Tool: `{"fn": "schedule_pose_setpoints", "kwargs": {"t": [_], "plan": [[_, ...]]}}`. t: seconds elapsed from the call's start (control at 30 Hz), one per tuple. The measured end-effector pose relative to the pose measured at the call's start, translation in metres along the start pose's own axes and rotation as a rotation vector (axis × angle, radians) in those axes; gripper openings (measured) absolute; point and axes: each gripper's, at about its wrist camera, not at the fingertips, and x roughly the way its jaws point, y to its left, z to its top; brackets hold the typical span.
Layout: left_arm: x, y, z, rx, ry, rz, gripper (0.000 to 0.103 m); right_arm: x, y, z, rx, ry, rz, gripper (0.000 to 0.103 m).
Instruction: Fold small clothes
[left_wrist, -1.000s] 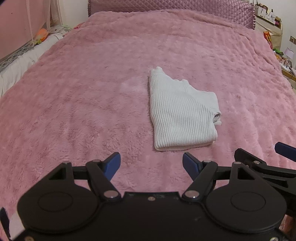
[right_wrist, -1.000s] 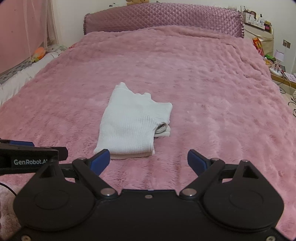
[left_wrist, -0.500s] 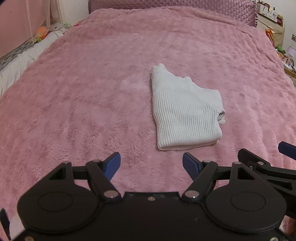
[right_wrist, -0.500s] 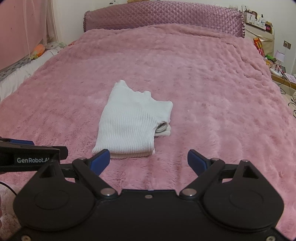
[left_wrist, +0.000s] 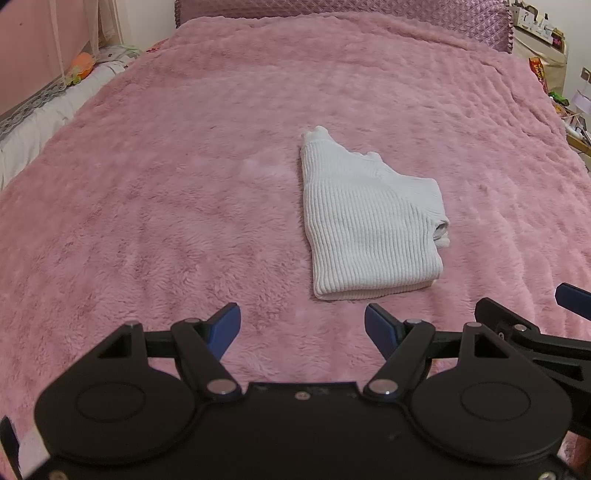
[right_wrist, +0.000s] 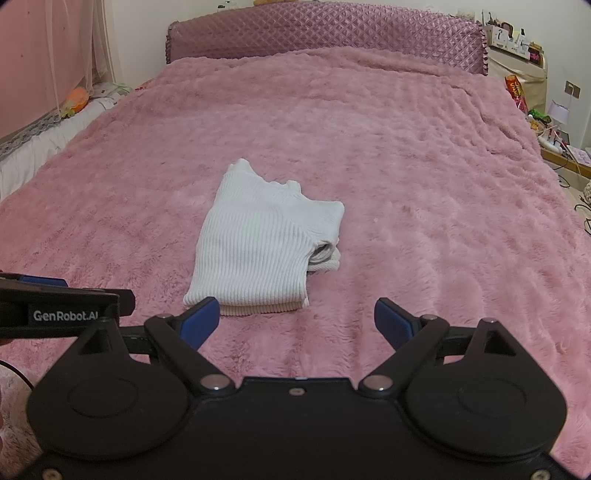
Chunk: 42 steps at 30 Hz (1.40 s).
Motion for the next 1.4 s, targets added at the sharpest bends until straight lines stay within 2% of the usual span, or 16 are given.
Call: {"fn": "schedule_pose_setpoints", "kwargs": {"t": [1.4], "plan": [[0.0048, -0.0101, -0.0005, 0.026, 0.009, -0.004, 0.079, -0.0005, -0.0014, -0.0006, 0.003, 0.002, -0.006, 0.092]]}}
